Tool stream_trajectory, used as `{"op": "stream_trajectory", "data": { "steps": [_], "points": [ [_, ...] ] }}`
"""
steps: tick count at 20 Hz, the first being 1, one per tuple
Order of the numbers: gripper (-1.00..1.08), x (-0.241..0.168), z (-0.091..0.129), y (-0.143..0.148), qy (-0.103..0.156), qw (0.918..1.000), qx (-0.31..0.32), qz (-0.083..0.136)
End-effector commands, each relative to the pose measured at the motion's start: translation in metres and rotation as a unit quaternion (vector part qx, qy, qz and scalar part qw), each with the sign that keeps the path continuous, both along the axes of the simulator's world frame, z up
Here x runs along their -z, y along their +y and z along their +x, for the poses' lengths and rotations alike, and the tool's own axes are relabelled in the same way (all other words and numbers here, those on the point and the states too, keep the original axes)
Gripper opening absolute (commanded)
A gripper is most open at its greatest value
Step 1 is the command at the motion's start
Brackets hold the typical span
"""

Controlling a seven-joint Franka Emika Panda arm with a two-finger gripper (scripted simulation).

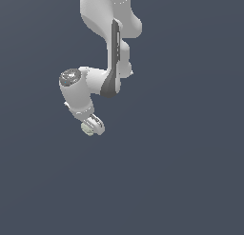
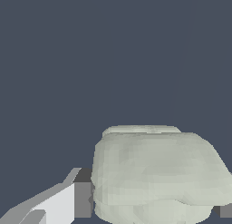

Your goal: Pick up the object and move it to a goal position.

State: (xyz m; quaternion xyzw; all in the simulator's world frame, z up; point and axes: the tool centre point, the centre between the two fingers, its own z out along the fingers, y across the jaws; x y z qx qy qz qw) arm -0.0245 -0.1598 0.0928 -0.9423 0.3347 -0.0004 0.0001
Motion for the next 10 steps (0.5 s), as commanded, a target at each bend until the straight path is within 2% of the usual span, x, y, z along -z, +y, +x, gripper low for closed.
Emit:
{"op": "stream_trajectory", "data": {
  "steps": [1, 5, 10],
  "points": [
    [-1.00, -0.007, 0.006, -0.023, 0.000, 1.0000, -0.001, 0.000],
    [-1.00, -0.014, 0.014, -0.048, 0.000, 1.0000, -0.001, 0.000],
    [-1.00, -0.019, 0.020, -0.065, 0.000, 1.0000, -0.001, 0.000]
  ]
}}
